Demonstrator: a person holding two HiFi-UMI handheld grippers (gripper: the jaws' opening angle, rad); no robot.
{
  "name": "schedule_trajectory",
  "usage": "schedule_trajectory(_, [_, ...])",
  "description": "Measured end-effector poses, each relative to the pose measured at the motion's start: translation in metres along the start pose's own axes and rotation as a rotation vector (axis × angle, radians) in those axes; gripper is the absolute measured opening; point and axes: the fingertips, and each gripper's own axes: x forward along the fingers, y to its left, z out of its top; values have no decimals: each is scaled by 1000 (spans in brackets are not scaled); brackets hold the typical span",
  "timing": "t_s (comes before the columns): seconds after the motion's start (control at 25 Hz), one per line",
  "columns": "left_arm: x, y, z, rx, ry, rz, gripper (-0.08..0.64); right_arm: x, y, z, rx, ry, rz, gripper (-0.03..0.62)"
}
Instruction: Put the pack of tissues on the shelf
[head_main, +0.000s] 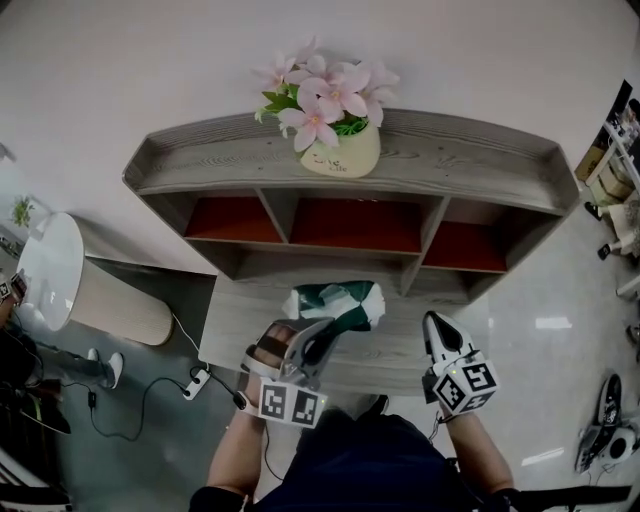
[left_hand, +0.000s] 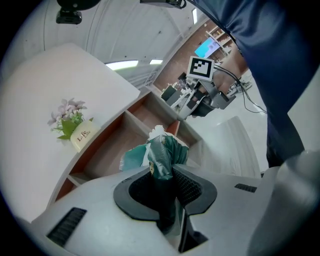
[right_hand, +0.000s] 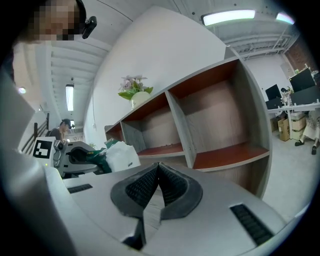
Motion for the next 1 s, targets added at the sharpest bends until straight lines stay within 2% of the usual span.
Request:
schedule_trajectory(0.28, [21, 23, -6, -45, -18, 41, 84, 13, 2, -1, -10, 14, 36, 5])
schedule_trajectory(0.6, [37, 50, -17, -28, -35, 40, 84, 28, 2, 3, 3, 6, -12, 5])
schedule_trajectory(1.0, [56, 81, -21, -13, -97, 53, 84, 40, 9, 3, 5, 0, -66, 5])
